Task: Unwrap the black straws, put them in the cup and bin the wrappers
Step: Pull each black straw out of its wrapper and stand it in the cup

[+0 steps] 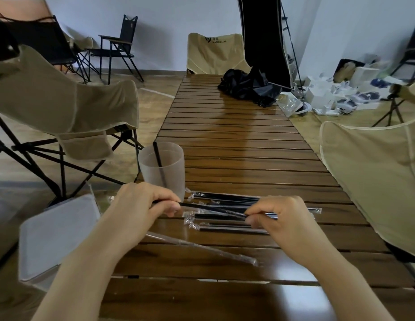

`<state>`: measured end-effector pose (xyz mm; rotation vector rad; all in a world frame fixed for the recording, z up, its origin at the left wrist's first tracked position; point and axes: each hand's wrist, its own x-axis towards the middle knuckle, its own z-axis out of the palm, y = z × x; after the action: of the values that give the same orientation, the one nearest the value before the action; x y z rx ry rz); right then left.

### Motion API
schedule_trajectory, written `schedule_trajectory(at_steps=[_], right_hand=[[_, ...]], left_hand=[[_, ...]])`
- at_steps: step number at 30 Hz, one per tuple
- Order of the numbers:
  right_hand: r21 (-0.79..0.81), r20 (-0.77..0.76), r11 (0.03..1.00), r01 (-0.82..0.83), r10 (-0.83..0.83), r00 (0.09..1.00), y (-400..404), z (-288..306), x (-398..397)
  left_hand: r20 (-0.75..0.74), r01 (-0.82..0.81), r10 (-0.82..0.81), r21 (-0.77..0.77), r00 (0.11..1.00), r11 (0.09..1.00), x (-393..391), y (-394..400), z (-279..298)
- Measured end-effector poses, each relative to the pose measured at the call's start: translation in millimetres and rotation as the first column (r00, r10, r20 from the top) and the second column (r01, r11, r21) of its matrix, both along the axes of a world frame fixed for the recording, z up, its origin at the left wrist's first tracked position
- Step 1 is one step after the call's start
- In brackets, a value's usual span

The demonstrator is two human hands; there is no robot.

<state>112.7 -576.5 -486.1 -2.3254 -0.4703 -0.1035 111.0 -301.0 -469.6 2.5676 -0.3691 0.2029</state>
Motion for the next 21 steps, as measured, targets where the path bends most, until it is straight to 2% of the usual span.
schedule_trajectory(at_steps=[11, 17, 21], right_hand=[[0.015, 0.024, 1.0, -0.011, 0.011, 1.0, 5.4, 1.1, -1.7], [-0.011, -0.056, 1.0, 0.0, 0.0, 0.998, 5.1, 7.6, -0.1], [-0.097, -0.04, 0.995, 0.029, -0.033, 0.999, -0.8, 8.4, 0.6]], left_hand=[[-0.01, 0.074, -0.073, 0.031, 0.997, 0.997, -1.0, -9.4, -2.3], [-0.018, 0.007, -0.006, 0.055, 1.0, 0.998, 0.0, 1.9, -3.6], [-0.006, -0.017, 0.017, 0.046, 1.0, 0.999, 0.7, 4.0, -4.1]])
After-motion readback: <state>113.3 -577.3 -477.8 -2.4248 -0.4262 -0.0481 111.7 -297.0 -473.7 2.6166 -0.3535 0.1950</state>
